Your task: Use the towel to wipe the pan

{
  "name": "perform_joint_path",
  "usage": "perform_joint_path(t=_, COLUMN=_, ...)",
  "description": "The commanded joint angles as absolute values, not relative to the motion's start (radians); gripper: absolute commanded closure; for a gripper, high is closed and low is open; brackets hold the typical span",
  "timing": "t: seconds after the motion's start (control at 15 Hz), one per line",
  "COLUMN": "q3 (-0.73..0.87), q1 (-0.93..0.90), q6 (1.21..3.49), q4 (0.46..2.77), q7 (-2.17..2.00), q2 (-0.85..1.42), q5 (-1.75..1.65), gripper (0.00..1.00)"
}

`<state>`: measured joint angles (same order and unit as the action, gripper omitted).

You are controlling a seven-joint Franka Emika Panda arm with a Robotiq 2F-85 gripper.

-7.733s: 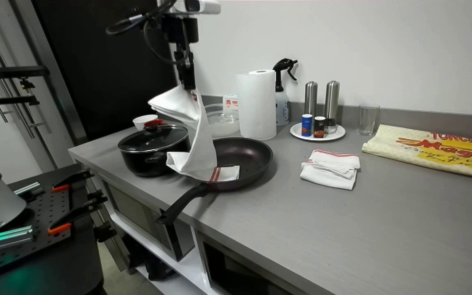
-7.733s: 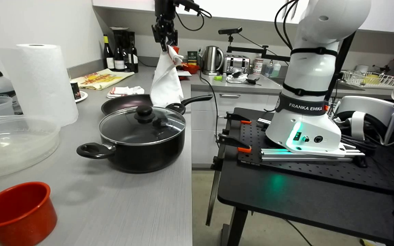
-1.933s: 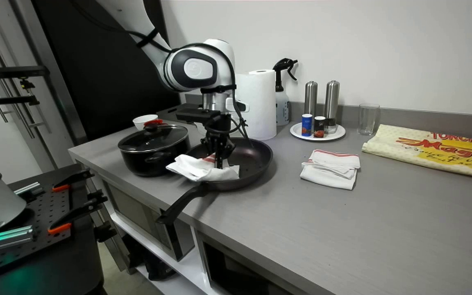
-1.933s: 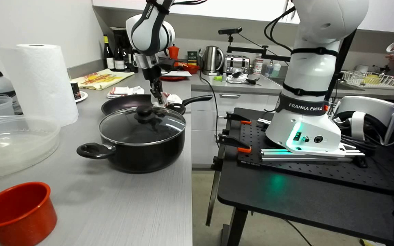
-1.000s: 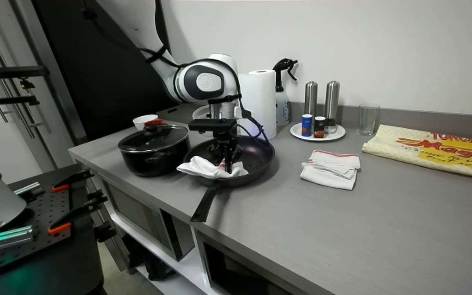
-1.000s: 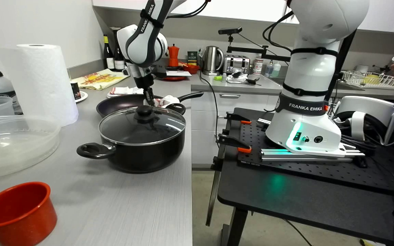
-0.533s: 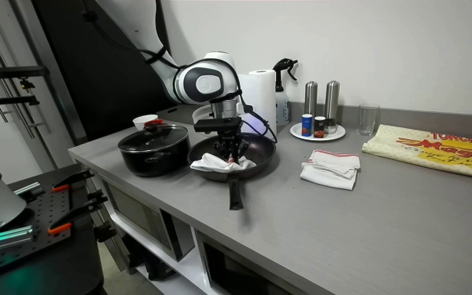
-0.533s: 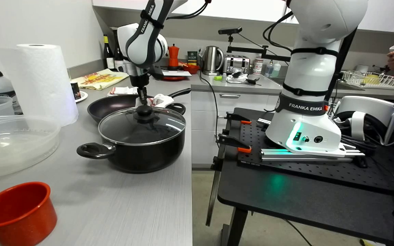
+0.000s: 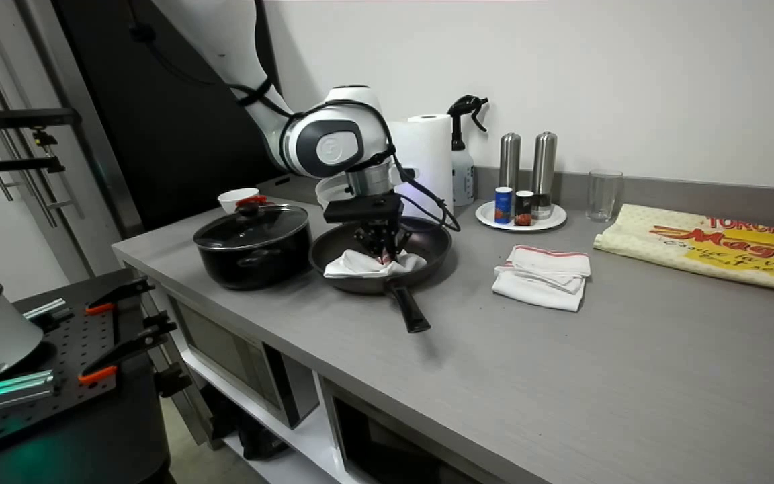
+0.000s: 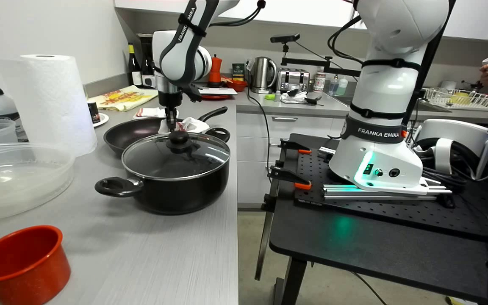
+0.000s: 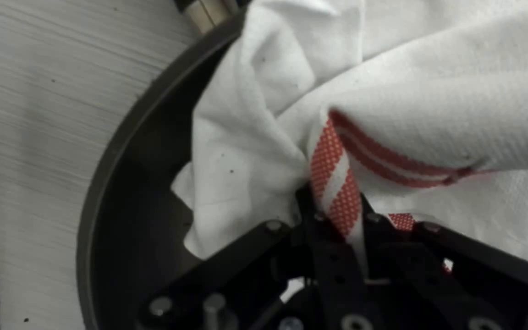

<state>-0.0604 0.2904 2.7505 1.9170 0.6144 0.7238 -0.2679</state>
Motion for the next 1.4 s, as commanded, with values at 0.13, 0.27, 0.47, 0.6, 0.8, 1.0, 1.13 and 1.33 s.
perform_joint_path(t=0.13, q3=-0.097, q1=0.301, q6=2.795, q4=1.914, q7=0.671, q2=0.762, q5=-0.248, gripper=0.98)
perform_joint_path(t=0.27, q3=-0.096, q1=0.285, q6=2.795, q4=1.913, q7=0.675, q2=0.764, q5=-0.255, gripper=0.98)
perform_joint_path(t=0.47, q3=-0.100, q1=0.265, q6=2.795, q4=1.911, q7=0.683, q2=0.765, q5=-0.259, gripper=0.98)
perform_joint_path(t=0.6, q3=-0.102, q1=0.250, q6=2.792, q4=1.906, q7=0.686, q2=0.767, q5=-0.261, gripper=0.98)
perform_joint_path(t=0.8, q3=-0.119, q1=0.241, q6=2.786, q4=1.898, q7=0.705, q2=0.774, q5=-0.257, gripper=0.98)
perform_joint_path(t=1.0, q3=-0.135, q1=0.226, q6=2.781, q4=1.887, q7=0.737, q2=0.784, q5=-0.263, gripper=0.98)
perform_joint_path(t=1.13, q3=-0.135, q1=0.208, q6=2.784, q4=1.889, q7=0.752, q2=0.785, q5=-0.271, gripper=0.98)
perform_joint_path(t=1.33, q3=-0.135, q1=0.186, q6=2.787, q4=1.889, q7=0.778, q2=0.785, q5=-0.277, gripper=0.98)
